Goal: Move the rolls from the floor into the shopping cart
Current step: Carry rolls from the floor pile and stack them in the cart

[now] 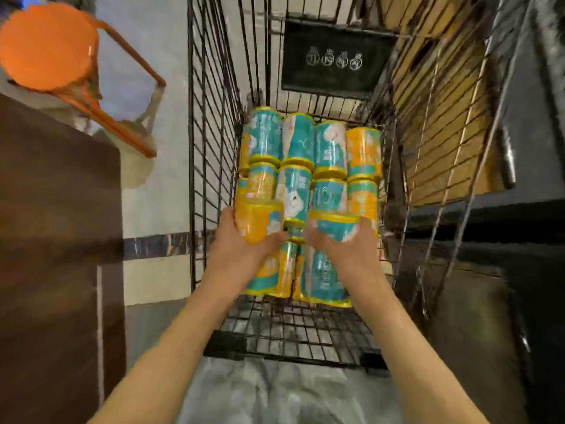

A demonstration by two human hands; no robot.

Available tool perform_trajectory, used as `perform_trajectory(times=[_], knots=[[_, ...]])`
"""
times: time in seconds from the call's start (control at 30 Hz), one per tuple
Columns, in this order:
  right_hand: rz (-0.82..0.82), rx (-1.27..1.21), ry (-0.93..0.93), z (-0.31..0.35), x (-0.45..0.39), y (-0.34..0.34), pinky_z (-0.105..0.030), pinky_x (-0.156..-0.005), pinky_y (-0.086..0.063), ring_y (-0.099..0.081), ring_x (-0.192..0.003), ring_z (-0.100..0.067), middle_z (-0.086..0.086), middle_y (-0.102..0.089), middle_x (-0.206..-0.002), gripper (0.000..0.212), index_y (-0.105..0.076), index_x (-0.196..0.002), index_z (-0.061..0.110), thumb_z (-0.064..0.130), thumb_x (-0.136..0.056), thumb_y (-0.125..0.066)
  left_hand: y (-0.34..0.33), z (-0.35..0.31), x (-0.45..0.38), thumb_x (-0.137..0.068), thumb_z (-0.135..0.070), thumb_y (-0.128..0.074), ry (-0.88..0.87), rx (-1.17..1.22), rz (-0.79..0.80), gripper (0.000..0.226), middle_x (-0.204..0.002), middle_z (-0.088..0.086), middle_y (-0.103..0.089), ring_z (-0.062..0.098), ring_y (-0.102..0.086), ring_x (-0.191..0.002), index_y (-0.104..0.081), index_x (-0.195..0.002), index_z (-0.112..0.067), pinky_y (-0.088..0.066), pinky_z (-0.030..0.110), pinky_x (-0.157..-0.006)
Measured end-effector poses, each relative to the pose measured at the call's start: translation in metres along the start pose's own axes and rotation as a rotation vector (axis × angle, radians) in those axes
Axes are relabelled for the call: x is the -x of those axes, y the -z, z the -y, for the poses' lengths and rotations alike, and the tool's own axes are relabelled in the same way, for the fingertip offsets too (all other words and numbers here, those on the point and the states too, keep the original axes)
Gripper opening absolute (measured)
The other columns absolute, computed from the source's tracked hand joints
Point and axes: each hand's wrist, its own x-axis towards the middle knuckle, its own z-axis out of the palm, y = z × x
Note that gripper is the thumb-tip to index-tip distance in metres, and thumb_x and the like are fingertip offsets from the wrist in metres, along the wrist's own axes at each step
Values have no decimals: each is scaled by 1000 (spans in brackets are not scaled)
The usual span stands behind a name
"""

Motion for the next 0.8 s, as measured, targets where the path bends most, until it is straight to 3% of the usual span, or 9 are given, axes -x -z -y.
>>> perform_trajectory(times=[0.1,0.17,0.27,0.33,0.47,0.67,0.8], knots=[[18,23,-75,-23,-13,-13,-36,-98,-56,-65,-117,-12,3,-63,-135,105,-38,-149,15,45,-64,-92,-10,26,-17,-74,-21,-88,38,-37,-5,60,-97,-15,-63,-15,-62,-69,-46,-118,-24,-50,8,-57],[28,17,-85,-39,-19,-18,-35,-98,-56,-66,-114,-7,8,-66,-130,99,-38,-148,19,37,-68,-93,-16,40,-27,-75,-20,-88,62,-62,-7,64,-94,-18,-59,-21,-57,-63,-45,-123,-19,-43,2,-51],[37,6,-83,-53,-24,-20,-36,-98,-55,-67,-112,-6,12,-68,-125,92,-41,-143,24,31,-69,-94,-21,55,-34,-75,-20,-87,84,-98,-11,72,-96,-18,-58,-16,-58,-71,-43,-132,-16,-42,1,-52],[39,-11,-92,-58,-27,-19,-38,-96,-57,-69,-111,-7,11,-70,-123,89,-44,-140,26,30,-68,-95,-22,62,-36,-75,-20,-87,110,-102,-7,74,-100,-15,-61,-8,-60,-82,-42,-134,-16,-48,7,-59],[62,-70,-117,-58,-25,-15,-22,-77,-58,-72,-100,-1,12,-72,-116,81,-46,-137,29,21,-71,-92,-23,70,-38,-74,-27,-87,144,-137,-40,70,-106,-9,-65,7,-66,-94,-44,-129,-21,-56,32,-80],[61,-83,-137,-58,-26,-13,-14,-67,-57,-72,-96,1,13,-72,-116,78,-46,-137,28,22,-73,-91,-27,83,-56,-73,-41,-85,97,-401,-77,75,-113,0,-62,20,-61,-101,-43,-131,-19,-51,34,-85],[77,-63,-132,-62,-26,-15,-20,-76,-58,-71,-96,3,17,-71,-114,80,-45,-137,31,26,-72,-92,-26,90,-69,-78,-40,-80,58,-514,-80,76,-123,8,-60,27,-57,-114,-41,-137,-15,-48,38,-92]])
